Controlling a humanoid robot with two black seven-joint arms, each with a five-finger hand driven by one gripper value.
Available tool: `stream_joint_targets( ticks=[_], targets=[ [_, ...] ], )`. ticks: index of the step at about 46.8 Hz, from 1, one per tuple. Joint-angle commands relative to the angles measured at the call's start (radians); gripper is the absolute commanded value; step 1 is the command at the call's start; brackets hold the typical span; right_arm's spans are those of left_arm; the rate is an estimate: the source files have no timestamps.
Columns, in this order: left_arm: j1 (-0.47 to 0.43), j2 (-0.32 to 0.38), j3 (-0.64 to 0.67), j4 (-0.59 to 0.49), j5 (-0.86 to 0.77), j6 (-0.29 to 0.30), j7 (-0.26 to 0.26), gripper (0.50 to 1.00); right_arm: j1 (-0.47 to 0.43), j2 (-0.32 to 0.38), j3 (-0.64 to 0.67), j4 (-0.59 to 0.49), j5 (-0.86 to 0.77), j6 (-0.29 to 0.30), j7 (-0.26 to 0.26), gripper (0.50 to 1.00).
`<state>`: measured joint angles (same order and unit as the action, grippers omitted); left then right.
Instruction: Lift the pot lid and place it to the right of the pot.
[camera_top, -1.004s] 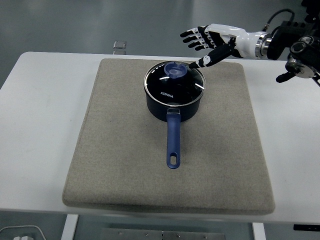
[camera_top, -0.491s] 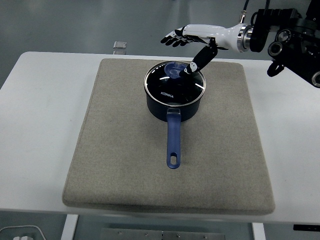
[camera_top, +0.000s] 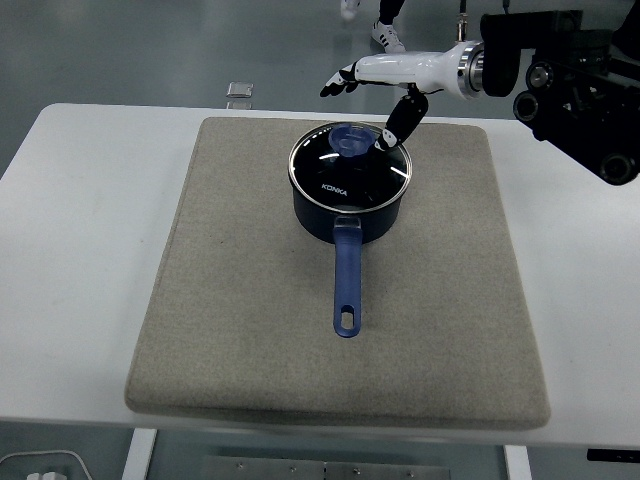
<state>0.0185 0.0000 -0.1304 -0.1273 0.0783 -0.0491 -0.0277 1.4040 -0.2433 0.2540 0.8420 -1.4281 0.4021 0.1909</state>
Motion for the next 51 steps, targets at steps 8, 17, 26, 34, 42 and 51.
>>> stream_joint_targets(
  ticks=[8, 17, 26, 34, 42, 51],
  targets=[
    [0.000, 0.000, 0.000, 0.000, 0.000, 0.000, 0.000, 1.000, 0.001, 0.019, -0.010, 0.000, -0.063, -0.003, 0.001, 0.921],
    [0.000, 0.000, 0.000, 0.000, 0.000, 0.000, 0.000, 1.000, -0.002, 0.044, -0.016, -0.003, -0.104, -0.017, 0.001, 0.921],
    [0.000, 0.000, 0.000, 0.000, 0.000, 0.000, 0.000, 1.000, -0.007, 0.047, -0.016, -0.009, -0.138, -0.023, 0.001, 0.921],
    [0.000, 0.000, 0.000, 0.000, 0.000, 0.000, 0.000, 1.000, -0.013, 0.064, -0.025, -0.018, -0.144, -0.029, 0.001, 0.919],
    [0.000, 0.000, 0.000, 0.000, 0.000, 0.000, 0.000, 1.000, -0.014, 0.067, -0.027, -0.030, -0.153, -0.029, 0.001, 0.919],
    [0.000, 0.000, 0.000, 0.000, 0.000, 0.000, 0.000, 1.000, -0.014, 0.065, -0.027, -0.038, -0.157, -0.029, 0.001, 0.915]
  ],
)
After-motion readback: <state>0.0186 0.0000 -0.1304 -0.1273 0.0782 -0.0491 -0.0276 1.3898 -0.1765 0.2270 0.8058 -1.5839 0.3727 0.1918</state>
